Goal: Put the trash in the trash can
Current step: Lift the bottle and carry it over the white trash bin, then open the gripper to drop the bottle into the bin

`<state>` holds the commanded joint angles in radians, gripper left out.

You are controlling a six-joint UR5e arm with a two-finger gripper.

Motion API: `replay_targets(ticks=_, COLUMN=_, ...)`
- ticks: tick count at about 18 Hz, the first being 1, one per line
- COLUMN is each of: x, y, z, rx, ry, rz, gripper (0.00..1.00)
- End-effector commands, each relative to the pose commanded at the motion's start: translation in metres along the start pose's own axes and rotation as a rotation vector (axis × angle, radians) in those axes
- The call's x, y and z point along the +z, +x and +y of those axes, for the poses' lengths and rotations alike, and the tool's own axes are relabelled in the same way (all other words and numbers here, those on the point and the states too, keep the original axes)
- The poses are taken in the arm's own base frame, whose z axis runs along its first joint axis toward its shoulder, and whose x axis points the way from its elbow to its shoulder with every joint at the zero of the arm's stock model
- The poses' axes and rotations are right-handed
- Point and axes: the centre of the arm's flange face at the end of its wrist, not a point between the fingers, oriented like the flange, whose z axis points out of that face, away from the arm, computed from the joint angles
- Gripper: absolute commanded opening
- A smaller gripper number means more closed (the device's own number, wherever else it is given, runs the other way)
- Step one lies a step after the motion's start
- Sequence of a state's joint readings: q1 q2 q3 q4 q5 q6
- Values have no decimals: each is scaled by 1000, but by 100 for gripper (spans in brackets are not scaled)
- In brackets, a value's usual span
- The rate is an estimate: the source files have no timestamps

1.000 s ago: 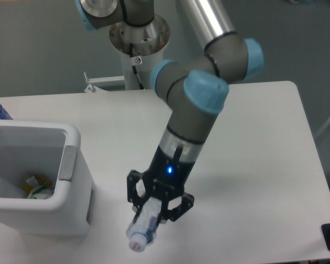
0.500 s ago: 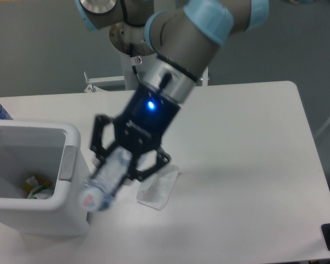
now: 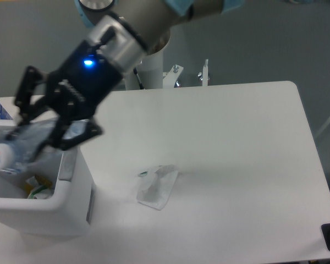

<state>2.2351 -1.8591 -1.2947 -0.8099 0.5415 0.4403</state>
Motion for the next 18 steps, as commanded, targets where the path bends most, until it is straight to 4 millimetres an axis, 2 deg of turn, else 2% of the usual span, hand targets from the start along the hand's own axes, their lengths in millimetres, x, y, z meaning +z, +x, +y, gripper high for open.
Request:
replay_targets(ticks=3, x=15, y=1, z=4, rx=1, ry=-11, rz=20, gripper=28)
replay_targets(ticks=5, x=36, y=9, z=10, rx=4, ry=-28, rz=51, gripper=31)
replay_targets(ticks=9, x=47, y=2, z=19, rx=-6, ry=-40, rz=60, gripper=35)
replay_targets(ticks=11, x=48, y=0, z=20, rx=4, ry=-42, rz=62, gripper=41)
replay_targets(ticks=12, x=50, y=0, z=22, rx=10, ry=-43, rz=64, gripper=51)
replay_targets(ticks=14, x=52, y=-2, z=24, rx=21, ry=-45, rz=65, gripper=77)
replay_targets(ticks=15, x=52, y=-2, z=24, rx=30, ry=-45, rz=65, gripper=94)
replay_targets(ticks=16, x=52, y=-2, z=24, rx=36, ry=-45, rz=65, gripper=100)
replay_targets(ticks=18, x=53, y=-3, z=27, rx=31, ry=-48, rz=67, gripper=100)
